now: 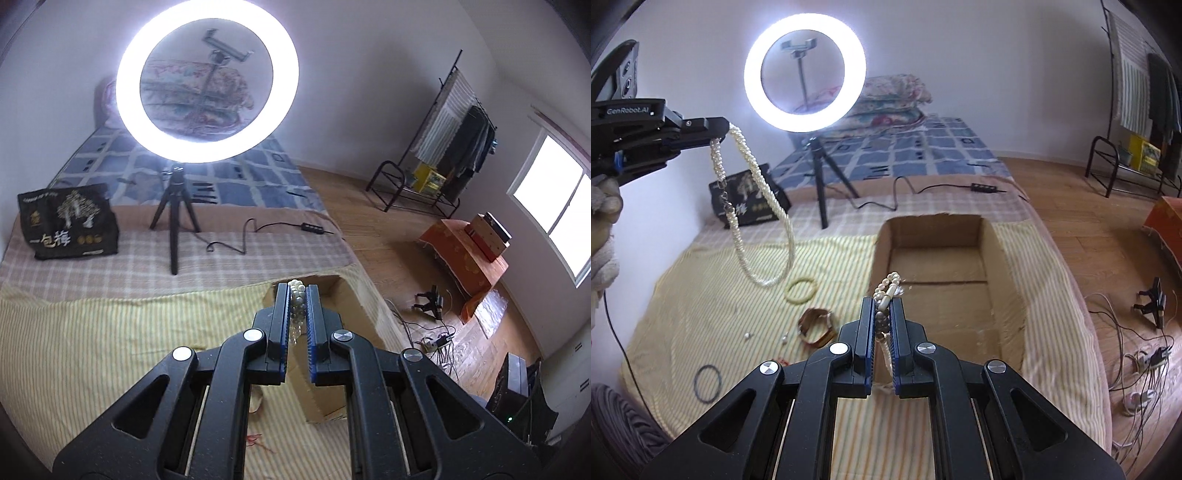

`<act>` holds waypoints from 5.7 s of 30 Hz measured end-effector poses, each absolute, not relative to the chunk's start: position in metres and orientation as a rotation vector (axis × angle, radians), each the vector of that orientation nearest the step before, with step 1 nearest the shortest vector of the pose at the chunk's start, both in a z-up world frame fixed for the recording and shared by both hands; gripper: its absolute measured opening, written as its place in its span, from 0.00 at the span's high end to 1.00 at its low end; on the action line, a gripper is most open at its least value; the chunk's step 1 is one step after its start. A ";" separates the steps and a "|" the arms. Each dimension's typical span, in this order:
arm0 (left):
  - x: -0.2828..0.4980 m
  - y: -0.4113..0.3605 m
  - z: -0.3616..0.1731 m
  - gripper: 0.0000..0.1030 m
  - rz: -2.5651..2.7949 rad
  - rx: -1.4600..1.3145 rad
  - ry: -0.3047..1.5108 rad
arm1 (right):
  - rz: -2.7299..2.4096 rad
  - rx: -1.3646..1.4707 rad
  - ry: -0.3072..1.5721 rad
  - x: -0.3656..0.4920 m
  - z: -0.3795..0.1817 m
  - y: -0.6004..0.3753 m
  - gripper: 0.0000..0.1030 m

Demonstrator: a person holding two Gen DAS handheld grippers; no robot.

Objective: Organize jewelry
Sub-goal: 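Lift both pearl pieces and carry them over the cardboard box with both tools, then open both tools to drop the pearls into the cardboard box, then grasp the blue bangle with the left tool while the right tool grasps the brown leather watch, then carry the blue bangle and the brown watch over the cardboard box with both tools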

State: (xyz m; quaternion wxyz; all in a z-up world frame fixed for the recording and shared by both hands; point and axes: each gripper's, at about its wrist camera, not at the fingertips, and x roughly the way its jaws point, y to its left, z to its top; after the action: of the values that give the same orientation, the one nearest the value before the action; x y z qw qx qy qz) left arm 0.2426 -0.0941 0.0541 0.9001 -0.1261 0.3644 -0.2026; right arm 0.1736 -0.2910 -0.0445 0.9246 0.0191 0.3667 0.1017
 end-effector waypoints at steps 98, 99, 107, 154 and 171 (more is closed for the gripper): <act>0.138 0.060 -0.132 0.58 -0.186 -0.128 1.147 | 0.494 -0.195 0.913 0.174 -0.101 -0.183 0.41; 0.137 0.062 -0.136 0.58 -0.189 -0.131 1.160 | 0.500 -0.200 0.919 0.175 -0.103 -0.181 0.41; 0.123 0.064 -0.174 0.68 -0.202 -0.107 1.279 | 0.527 -0.254 0.986 0.191 -0.122 -0.162 0.48; 0.133 0.035 -0.189 0.99 -0.184 0.023 1.261 | 0.453 -0.345 1.105 0.235 -0.174 -0.142 0.96; 0.136 0.033 -0.129 0.99 -0.224 -0.101 1.088 | 0.479 -0.170 1.013 0.230 -0.129 -0.167 0.96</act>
State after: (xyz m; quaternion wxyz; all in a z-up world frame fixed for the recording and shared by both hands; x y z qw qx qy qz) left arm 0.1363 0.0327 -0.1292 0.8484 -0.0480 0.5163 -0.1062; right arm 0.2298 -0.1665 -0.1294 0.8436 -0.0805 0.4799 0.2269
